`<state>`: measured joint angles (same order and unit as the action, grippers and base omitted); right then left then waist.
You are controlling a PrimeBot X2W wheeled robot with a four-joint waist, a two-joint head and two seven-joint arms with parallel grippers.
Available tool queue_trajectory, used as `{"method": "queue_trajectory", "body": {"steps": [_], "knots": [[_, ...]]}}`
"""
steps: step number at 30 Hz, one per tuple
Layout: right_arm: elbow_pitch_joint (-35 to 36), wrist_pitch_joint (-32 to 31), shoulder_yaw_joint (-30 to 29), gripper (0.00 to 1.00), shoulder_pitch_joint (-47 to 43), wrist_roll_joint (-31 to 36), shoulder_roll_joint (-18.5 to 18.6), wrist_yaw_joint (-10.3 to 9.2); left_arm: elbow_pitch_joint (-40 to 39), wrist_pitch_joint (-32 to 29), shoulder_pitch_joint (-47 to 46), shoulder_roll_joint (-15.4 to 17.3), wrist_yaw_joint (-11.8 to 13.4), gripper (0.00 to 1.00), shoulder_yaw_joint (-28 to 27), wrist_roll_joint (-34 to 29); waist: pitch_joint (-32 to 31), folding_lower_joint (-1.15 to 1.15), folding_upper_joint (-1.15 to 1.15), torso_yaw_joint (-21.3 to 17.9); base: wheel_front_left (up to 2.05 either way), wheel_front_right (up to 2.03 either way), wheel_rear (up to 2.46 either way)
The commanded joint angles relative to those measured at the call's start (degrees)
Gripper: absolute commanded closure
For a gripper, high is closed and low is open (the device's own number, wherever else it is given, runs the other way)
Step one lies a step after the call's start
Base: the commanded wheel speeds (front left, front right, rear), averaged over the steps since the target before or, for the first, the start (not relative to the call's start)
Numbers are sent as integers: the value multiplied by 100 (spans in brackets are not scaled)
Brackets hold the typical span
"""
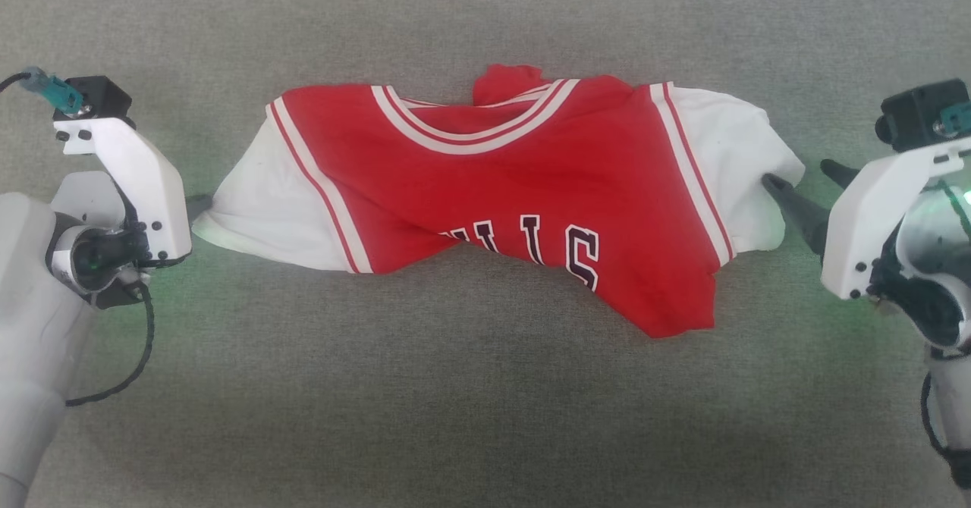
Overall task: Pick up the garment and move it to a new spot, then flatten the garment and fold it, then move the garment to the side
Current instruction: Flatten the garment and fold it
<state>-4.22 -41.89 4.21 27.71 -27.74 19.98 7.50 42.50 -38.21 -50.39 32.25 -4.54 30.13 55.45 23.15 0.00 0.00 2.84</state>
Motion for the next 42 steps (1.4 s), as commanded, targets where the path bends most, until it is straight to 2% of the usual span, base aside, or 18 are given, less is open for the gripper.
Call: {"method": "queue_trajectory", "body": {"steps": [1,10,11,12,13,21,26,28,35,42], "knots": [[-97,-93,11,0,120,4,27,-3,16,-32,74,-149,24,100,92,-39,11,0,0,26,0,0,0],[-634,-668,215,0,487,-177,135,-3,8,-27,124,-238,25,100,153,-15,35,0,0,130,0,0,0],[-667,-694,262,25,512,-189,145,-3,10,-30,127,-245,27,100,159,-11,37,0,0,142,0,0,0],[-679,-700,303,66,531,-196,151,-2,12,-27,132,-251,29,100,163,-9,38,0,0,149,0,0,0],[-702,-680,317,100,549,-185,168,-2,12,-25,135,-256,30,100,170,-10,38,0,0,158,0,0,0],[-636,-617,355,100,666,-253,282,-5,6,-1,132,-222,39,100,135,29,5,0,0,168,0,0,0],[-316,-585,253,100,744,-458,333,-5,-203,80,-50,-82,60,100,61,-11,-108,0,0,129,0,0,0],[-117,-542,176,100,869,-550,326,-4,-421,139,-223,65,91,100,13,-78,-219,0,0,97,0,0,0],[87,-270,10,100,1392,-504,179,-4,-1073,281,-629,298,155,100,-70,-246,-544,0,0,36,0,0,0],[-209,292,-36,100,2192,-213,-98,-2,-1472,534,-1275,437,283,100,-162,-550,-860,0,0,-13,0,0,0]]}}
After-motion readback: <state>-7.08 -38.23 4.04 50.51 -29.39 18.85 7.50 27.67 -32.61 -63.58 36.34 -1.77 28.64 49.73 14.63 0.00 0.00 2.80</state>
